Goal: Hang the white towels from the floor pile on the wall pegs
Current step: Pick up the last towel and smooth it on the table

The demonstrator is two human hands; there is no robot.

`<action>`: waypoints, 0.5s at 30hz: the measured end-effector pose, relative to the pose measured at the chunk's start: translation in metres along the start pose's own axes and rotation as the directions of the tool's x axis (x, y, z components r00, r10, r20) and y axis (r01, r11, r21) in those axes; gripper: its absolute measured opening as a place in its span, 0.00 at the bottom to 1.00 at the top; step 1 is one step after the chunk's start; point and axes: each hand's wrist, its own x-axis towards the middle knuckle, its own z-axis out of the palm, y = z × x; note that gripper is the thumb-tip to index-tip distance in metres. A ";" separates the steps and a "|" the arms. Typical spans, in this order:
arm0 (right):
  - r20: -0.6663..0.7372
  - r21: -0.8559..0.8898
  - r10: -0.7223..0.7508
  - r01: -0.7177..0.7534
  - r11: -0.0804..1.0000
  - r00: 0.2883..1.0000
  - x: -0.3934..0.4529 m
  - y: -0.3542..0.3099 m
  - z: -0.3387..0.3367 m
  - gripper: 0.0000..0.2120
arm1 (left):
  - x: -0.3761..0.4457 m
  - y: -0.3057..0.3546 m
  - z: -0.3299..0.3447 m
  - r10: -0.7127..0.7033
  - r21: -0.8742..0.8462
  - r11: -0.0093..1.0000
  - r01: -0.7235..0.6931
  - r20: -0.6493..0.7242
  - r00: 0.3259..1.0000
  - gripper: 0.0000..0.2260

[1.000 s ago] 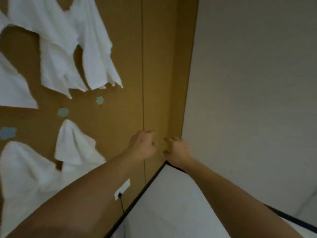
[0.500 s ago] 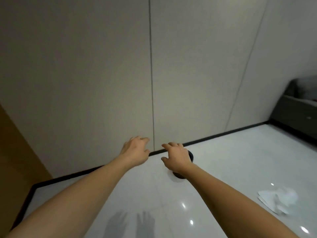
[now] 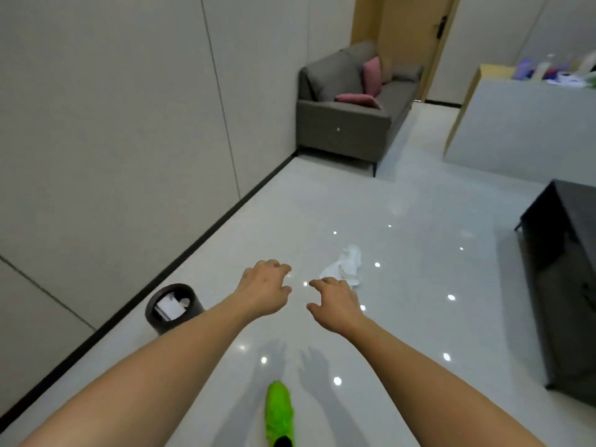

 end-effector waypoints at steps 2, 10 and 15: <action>0.013 0.021 0.105 -0.105 0.994 0.994 0.034 0.030 -0.005 0.27 | 0.060 0.007 0.007 0.059 -0.016 0.998 -0.058 0.037 0.998 0.23; 0.108 0.138 0.415 -0.427 0.894 0.903 0.151 0.102 -0.025 0.26 | 0.254 0.018 0.025 0.188 -0.057 0.982 -0.179 0.267 0.945 0.22; 0.201 0.186 0.516 -0.550 0.814 0.832 0.209 0.146 -0.023 0.25 | 0.345 0.025 0.044 0.211 -0.064 0.977 -0.202 0.369 0.905 0.23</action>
